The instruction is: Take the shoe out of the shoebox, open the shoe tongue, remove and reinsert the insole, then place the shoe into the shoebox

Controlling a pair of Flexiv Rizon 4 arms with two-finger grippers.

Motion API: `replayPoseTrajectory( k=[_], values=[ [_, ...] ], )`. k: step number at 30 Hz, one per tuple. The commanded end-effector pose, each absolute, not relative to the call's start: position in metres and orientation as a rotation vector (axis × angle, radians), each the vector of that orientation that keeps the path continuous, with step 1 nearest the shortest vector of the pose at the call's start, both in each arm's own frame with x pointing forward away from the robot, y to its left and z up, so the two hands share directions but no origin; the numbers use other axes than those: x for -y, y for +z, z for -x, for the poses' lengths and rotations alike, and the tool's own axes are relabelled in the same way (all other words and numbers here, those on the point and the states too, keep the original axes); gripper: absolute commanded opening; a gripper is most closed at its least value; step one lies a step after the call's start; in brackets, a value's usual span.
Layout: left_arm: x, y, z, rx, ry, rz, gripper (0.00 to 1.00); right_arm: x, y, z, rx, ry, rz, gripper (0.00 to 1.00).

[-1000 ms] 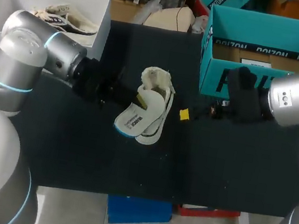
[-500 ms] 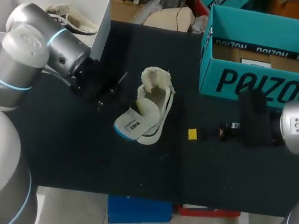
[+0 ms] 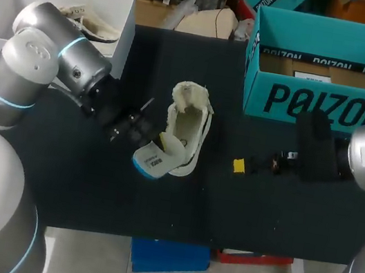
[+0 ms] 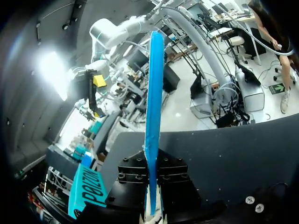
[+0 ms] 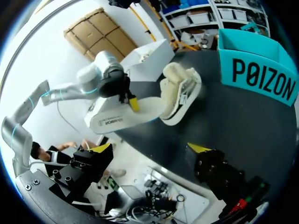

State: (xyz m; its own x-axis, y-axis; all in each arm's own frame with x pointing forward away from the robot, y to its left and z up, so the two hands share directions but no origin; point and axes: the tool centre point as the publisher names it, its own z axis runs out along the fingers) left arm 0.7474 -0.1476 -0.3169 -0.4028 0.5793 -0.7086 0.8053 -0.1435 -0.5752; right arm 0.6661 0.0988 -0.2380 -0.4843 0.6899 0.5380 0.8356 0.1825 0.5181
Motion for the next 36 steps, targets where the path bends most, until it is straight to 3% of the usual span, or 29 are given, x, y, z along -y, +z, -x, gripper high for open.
replayPoseTrajectory(
  k=[1, 36],
  values=[
    [0.154, -0.322, -0.755, -1.899, -1.593, -1.624, 0.00, -0.097, -0.237, -0.664, 2.268, -1.186, 1.483, 1.00],
    [0.198, -0.371, -0.838, -1.904, -1.276, -1.798, 0.00, -0.097, -0.237, -0.664, 2.268, -1.186, 1.483, 1.00]
  ],
)
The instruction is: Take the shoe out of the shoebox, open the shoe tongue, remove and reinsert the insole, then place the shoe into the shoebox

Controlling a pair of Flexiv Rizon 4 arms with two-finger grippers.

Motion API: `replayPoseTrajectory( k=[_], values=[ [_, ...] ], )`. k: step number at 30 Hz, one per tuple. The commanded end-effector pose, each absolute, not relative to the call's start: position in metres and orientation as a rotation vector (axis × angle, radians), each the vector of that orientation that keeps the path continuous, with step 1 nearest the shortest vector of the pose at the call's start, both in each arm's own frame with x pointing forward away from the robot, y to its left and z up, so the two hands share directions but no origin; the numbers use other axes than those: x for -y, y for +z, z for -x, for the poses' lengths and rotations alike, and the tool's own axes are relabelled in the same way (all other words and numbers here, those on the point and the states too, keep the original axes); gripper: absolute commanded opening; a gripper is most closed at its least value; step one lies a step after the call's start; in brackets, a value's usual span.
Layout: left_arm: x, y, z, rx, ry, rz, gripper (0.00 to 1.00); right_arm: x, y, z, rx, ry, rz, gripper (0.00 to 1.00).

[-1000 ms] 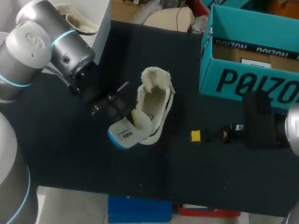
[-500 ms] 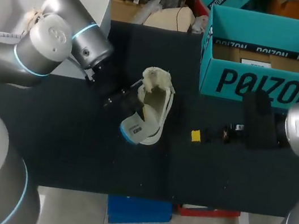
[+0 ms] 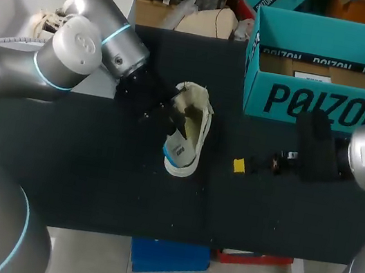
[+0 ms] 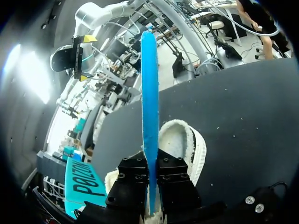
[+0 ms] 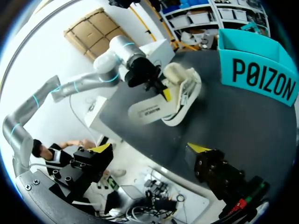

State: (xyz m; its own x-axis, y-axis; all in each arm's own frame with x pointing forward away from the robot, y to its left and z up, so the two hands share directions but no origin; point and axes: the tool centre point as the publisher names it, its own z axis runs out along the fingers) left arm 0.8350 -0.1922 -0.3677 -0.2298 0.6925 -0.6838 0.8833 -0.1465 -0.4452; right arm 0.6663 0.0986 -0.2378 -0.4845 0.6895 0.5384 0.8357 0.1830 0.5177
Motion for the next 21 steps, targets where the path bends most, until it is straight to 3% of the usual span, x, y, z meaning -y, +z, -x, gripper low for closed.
replayPoseTrajectory(
  k=[1, 15, 16, 17, 18, 19, 20, 21],
  values=[
    [0.198, -0.372, -0.841, -1.905, -1.255, -1.798, 0.00, -0.097, -0.237, -0.664, 2.268, -1.186, 1.483, 1.00],
    [0.192, -0.371, -0.845, -1.965, -1.112, -1.783, 0.03, -0.097, -0.237, -0.664, 2.268, -1.186, 1.483, 1.00],
    [0.192, -0.370, -0.844, -1.964, -1.117, -1.788, 0.15, -0.097, -0.237, -0.664, 2.268, -1.186, 1.483, 1.00],
    [0.192, -0.369, -0.843, -1.964, -1.123, -1.790, 0.35, -0.097, -0.237, -0.664, 2.268, -1.186, 1.483, 1.00],
    [0.192, -0.367, -0.841, -1.962, -1.135, -1.794, 0.46, -0.097, -0.237, -0.664, 2.268, -1.186, 1.483, 1.00],
    [0.191, -0.365, -0.839, -1.963, -1.139, -1.795, 0.65, -0.097, -0.237, -0.664, 2.268, -1.186, 1.483, 1.00],
    [0.191, -0.363, -0.837, -1.964, -1.142, -1.796, 0.73, -0.097, -0.237, -0.664, 2.268, -1.186, 1.483, 1.00],
    [0.190, -0.361, -0.835, -1.965, -1.154, -1.793, 0.72, -0.097, -0.237, -0.664, 2.268, -1.186, 1.483, 1.00]
  ],
)
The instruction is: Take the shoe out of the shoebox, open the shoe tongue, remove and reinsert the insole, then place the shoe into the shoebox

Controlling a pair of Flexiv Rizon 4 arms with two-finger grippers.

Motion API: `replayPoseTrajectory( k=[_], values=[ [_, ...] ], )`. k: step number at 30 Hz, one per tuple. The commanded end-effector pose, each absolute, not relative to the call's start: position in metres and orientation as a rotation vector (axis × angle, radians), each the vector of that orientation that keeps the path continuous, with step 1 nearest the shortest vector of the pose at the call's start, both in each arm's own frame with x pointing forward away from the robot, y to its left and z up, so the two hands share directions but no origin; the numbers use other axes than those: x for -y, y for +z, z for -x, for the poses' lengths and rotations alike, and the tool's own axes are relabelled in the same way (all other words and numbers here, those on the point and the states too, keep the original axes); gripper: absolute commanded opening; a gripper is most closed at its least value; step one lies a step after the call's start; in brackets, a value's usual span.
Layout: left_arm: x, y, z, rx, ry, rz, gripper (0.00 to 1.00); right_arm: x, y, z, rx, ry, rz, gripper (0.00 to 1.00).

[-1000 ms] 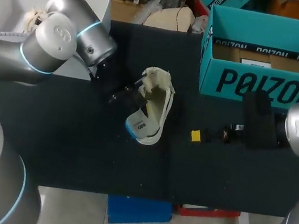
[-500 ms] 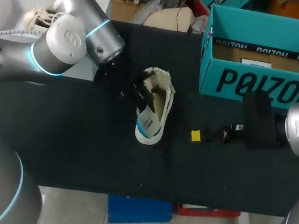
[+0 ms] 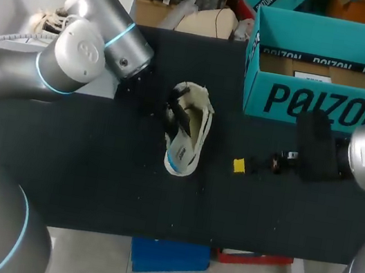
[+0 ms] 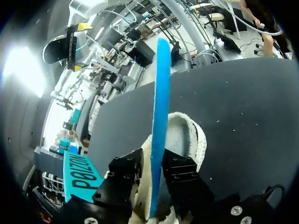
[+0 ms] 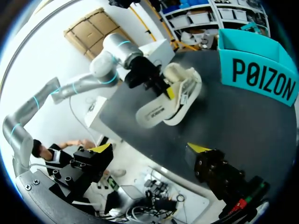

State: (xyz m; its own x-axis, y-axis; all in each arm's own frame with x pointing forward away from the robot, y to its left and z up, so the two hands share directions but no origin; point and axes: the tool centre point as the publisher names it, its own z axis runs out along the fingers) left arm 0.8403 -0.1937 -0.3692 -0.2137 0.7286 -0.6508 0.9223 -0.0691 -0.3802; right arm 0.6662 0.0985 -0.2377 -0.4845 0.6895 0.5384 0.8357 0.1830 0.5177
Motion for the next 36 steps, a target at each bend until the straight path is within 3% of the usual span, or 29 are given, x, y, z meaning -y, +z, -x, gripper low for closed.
replayPoseTrajectory(
  k=[1, 3, 4, 5, 12, 22, 24, 27, 36],
  values=[
    [0.189, -0.360, -0.834, -1.967, -1.156, -1.793, 0.69, -0.097, -0.237, -0.664, 2.268, -1.186, 1.483, 1.00],
    [0.187, -0.359, -0.831, -1.971, -1.159, -1.794, 0.64, -0.097, -0.237, -0.664, 2.268, -1.186, 1.483, 1.00],
    [0.186, -0.358, -0.829, -1.972, -1.160, -1.794, 0.53, -0.097, -0.237, -0.664, 2.268, -1.186, 1.483, 1.00],
    [0.186, -0.358, -0.827, -1.972, -1.161, -1.794, 0.50, -0.097, -0.237, -0.664, 2.268, -1.186, 1.483, 1.00],
    [0.182, -0.352, -0.814, -1.954, -1.190, -1.794, 0.40, -0.097, -0.237, -0.664, 2.268, -1.186, 1.483, 1.00],
    [0.167, -0.345, -0.788, -1.955, -1.228, -1.786, 0.37, -0.097, -0.237, -0.664, 2.268, -1.186, 1.483, 1.00],
    [0.165, -0.343, -0.784, -1.954, -1.231, -1.785, 0.27, -0.097, -0.237, -0.664, 2.268, -1.186, 1.483, 1.00],
    [0.163, -0.340, -0.781, -1.952, -1.239, -1.783, 0.00, -0.097, -0.237, -0.664, 2.268, -1.186, 1.483, 1.00],
    [0.164, -0.341, -0.788, -1.924, -1.272, -1.768, 0.00, -0.097, -0.237, -0.664, 2.268, -1.186, 1.483, 1.00]
  ],
)
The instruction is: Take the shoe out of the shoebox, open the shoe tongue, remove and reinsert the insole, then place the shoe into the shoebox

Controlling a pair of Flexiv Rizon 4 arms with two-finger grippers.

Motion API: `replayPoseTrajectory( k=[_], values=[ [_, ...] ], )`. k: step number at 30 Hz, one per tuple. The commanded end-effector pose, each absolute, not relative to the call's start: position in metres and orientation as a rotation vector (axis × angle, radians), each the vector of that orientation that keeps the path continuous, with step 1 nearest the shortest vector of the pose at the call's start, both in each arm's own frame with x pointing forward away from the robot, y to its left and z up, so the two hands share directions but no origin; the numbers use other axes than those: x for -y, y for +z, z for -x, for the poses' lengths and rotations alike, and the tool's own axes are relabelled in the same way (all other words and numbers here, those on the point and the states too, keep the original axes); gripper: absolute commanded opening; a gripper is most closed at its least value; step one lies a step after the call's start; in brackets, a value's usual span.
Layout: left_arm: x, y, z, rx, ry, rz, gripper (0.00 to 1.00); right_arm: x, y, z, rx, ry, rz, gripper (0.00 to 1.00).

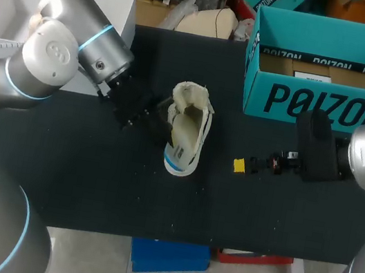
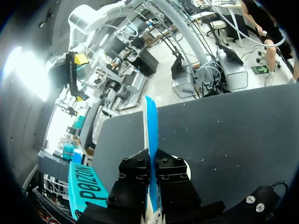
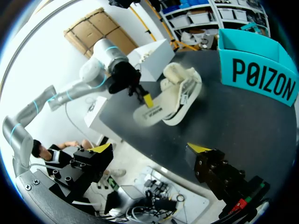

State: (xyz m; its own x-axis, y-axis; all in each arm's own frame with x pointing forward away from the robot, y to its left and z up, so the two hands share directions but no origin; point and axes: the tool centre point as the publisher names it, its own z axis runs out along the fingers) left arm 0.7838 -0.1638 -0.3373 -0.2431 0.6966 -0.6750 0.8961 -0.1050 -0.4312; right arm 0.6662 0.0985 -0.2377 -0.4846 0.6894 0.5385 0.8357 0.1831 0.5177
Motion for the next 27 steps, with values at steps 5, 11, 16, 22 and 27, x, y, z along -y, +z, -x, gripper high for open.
replayPoseTrajectory(
  k=[5, 11, 16, 22, 27],
  values=[
    [0.169, -0.343, -0.797, -1.913, -1.282, -1.757, 0.00, -0.097, -0.237, -0.664, 2.268, -1.186, 1.483, 1.00],
    [0.175, -0.349, -0.810, -1.904, -1.281, -1.768, 0.00, -0.097, -0.237, -0.664, 2.268, -1.186, 1.483, 1.00],
    [0.179, -0.354, -0.825, -1.908, -1.261, -1.768, 0.00, -0.097, -0.237, -0.664, 2.268, -1.186, 1.483, 1.00],
    [0.176, -0.362, -0.848, -1.917, -1.212, -1.730, 0.00, -0.097, -0.237, -0.664, 2.268, -1.186, 1.483, 1.00],
    [0.179, -0.368, -0.854, -1.917, -1.200, -1.709, 0.00, -0.097, -0.237, -0.664, 2.268, -1.186, 1.483, 1.00]
  ],
)
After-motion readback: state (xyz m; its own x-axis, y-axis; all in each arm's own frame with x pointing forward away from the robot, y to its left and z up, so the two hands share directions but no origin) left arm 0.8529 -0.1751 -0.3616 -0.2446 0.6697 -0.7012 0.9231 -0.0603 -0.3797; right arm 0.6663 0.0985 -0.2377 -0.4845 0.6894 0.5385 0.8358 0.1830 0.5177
